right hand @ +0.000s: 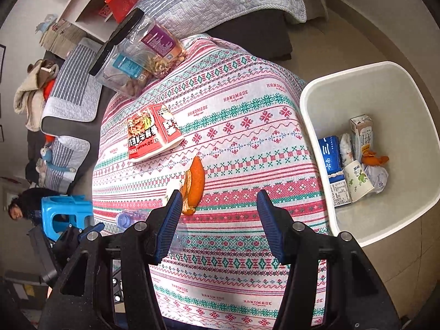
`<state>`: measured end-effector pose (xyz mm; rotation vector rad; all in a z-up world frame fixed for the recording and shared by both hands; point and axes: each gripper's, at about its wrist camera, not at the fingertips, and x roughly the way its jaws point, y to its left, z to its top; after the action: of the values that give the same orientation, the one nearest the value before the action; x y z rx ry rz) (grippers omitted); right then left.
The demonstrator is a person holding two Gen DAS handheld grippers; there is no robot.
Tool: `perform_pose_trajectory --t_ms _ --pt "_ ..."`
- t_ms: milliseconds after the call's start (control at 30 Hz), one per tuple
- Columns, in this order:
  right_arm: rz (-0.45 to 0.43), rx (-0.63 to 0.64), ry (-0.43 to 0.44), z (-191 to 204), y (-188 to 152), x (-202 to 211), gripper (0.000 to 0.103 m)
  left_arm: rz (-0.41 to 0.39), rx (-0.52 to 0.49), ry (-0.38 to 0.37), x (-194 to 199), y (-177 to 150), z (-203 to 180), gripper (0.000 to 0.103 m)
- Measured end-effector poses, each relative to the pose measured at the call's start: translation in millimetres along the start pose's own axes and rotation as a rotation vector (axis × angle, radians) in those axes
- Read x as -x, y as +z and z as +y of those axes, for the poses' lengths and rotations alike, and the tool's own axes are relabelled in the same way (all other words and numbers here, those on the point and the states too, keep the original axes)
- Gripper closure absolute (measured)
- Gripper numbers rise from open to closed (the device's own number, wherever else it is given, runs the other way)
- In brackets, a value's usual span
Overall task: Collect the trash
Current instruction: 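Grasp the clear plastic bottle with the left gripper while the right grasps another peel, then carry the bottle and peel to the white bin and release both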
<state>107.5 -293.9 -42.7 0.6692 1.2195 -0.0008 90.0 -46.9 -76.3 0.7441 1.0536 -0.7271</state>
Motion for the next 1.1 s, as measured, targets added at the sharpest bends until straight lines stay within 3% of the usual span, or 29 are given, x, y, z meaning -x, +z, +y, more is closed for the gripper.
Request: perform_pose_trajectory --t_ms 167,300,367,433,500,667,900,1000,1100 --pt "0.049 0.021 -0.006 14.5 -3.9 -19.3 0.048 0.029 -0.196 0.073 -29.3 8.2 -29.0 0.015" --pt "0.064 0.045 -0.034 22.2 -3.9 -30.2 0.047 0.099 -0.19 0.115 -59.6 17.4 -25.9 0.02" --pt "0.072 0.061 -0.054 25.1 -2.4 -37.6 0.047 0.076 -0.117 0.063 -55.0 23.8 -13.5 0.036" --pt "0.082 0.071 -0.074 27.0 0.1 -47.8 0.047 0.058 0.02 -0.029 -47.2 29.4 7.5 0.042" --pt "0.091 0.067 -0.073 28.1 3.6 -57.9 0.047 0.049 0.101 -0.051 -43.5 28.9 19.6 0.047" --pt "0.098 0.077 -0.096 37.9 10.6 -82.4 0.05 0.054 0.306 -0.131 -36.9 17.4 45.1 0.049" --pt "0.145 0.114 -0.088 56.3 4.1 -120.4 0.069 -0.028 0.538 -0.271 -9.9 -3.4 70.6 0.051" --pt "0.134 0.124 -0.097 61.1 3.6 -124.1 0.083 -0.049 0.595 -0.297 -3.9 -8.3 72.8 0.051" --pt "0.126 0.111 -0.089 62.6 3.4 -120.0 0.092 -0.068 0.642 -0.314 0.4 -14.2 75.5 0.051"
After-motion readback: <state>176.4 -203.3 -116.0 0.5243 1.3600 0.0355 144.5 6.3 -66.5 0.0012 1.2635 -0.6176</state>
